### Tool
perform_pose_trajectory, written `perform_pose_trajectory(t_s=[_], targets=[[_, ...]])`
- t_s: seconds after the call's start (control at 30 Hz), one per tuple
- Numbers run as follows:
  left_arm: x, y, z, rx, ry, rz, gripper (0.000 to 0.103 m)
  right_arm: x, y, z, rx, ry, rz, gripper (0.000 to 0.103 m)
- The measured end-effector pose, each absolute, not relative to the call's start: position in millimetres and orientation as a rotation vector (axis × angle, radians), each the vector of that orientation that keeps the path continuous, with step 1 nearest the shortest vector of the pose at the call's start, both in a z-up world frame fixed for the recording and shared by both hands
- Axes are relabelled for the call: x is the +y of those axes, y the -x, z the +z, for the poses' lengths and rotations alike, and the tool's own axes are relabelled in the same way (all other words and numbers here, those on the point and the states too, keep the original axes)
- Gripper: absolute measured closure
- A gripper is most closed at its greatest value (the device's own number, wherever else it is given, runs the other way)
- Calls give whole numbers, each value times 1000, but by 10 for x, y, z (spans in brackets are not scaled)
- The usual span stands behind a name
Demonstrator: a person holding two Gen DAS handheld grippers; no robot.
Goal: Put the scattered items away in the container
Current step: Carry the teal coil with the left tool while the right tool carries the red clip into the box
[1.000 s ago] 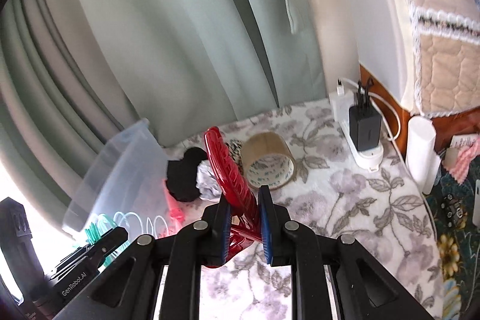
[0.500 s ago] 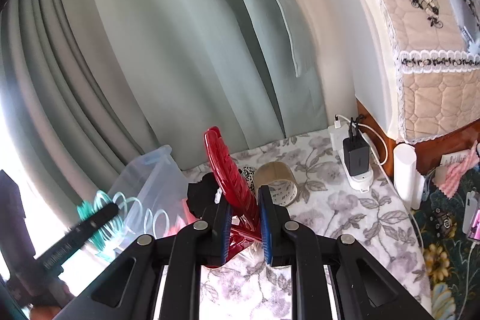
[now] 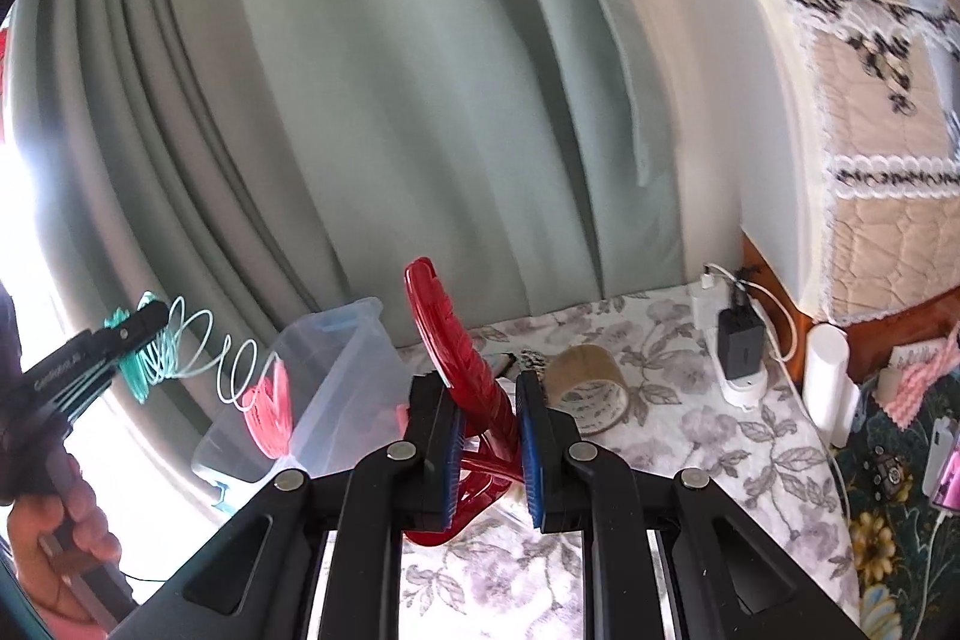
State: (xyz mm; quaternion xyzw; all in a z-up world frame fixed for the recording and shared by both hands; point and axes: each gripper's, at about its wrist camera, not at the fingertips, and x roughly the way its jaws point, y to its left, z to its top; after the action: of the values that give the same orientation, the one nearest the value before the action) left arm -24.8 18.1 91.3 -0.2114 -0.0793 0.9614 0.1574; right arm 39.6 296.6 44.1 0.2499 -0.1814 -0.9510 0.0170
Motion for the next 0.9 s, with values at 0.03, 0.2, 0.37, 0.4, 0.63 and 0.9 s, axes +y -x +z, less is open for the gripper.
perform_pose_trajectory(t_s=[0.03, 0.2, 0.37, 0.4, 0.63, 0.9], targets=[[140, 261, 926, -224, 597, 2760, 96, 2928, -379, 455, -555, -775, -2948, 85], [-137, 369, 906, -243, 603, 2808, 96, 2705, -229, 494, -504, -779, -2902, 85], [-468, 463, 817, -299, 632, 2850, 96, 2406, -34, 544, -447, -777, -2838, 85], [-524, 478, 795, -309, 640, 2856, 96, 2326, 7, 554, -436, -777, -2821, 85], [-851, 600, 537, -373, 720, 2869, 96, 1755, 349, 540, -377, -793, -2678, 85], [-1121, 741, 190, -449, 831, 2850, 96, 1125, 772, 400, -393, -841, -2507, 85]])
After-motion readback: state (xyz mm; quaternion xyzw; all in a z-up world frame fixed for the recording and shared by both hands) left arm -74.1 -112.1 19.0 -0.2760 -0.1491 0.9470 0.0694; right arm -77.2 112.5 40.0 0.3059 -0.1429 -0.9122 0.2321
